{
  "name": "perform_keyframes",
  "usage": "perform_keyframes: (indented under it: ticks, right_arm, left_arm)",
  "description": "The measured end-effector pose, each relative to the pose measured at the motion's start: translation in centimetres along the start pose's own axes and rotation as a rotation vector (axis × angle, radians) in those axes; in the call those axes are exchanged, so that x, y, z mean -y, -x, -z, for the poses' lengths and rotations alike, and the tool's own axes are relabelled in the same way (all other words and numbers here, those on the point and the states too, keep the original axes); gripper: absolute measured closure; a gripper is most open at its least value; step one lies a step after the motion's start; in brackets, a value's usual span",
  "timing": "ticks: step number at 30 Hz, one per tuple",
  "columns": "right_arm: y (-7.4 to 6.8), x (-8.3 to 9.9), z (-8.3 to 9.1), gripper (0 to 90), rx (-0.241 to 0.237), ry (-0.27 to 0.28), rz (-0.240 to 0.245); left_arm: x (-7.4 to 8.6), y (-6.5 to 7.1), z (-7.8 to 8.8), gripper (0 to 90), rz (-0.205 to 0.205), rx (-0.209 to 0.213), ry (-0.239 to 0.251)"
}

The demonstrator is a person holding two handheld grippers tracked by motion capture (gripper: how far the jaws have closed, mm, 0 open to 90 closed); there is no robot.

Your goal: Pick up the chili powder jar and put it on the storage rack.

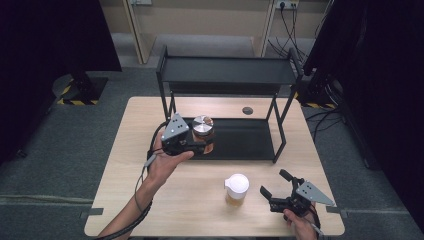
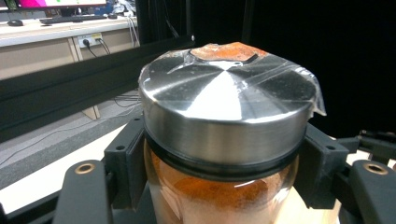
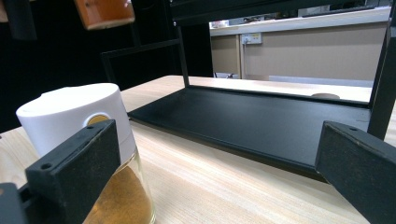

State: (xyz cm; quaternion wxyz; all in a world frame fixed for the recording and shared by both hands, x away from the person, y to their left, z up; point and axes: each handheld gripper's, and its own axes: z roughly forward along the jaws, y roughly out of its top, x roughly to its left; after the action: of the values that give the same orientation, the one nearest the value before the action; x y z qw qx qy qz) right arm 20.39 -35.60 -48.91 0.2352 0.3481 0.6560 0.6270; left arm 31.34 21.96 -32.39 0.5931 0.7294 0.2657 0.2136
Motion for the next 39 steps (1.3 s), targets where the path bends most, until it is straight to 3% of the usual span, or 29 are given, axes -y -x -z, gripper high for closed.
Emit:
perform_keyframes:
  ticks: [10, 21, 27, 31, 39]
  right_arm:
    - [0.0, 0.0, -0.1, 0.5, -0.001, -0.002, -0.005]
    - [0.1, 0.1, 0.0, 0.4, 0.0, -0.003, -0.008]
    - [0.1, 0.1, -0.1, 0.5, -0.002, -0.005, -0.006]
    - [0.1, 0.1, -0.1, 0.5, -0.003, -0.005, -0.007]
    - [0.1, 0.1, -0.1, 0.5, -0.004, -0.006, -0.006]
  left_arm:
    - [-2.4, -0.7, 0.4, 30.9, -0.01, -0.012, -0.001]
    - [-6.1, -1.9, 0.9, 30.9, 0.003, -0.021, -0.003]
    - [-7.4, -2.0, 1.0, 30.9, 0.005, -0.024, -0.011]
    - [-9.3, -2.0, 1.1, 30.9, 0.0, -0.034, -0.027]
    - [-11.5, -1.8, 1.0, 30.9, -0.012, -0.044, -0.021]
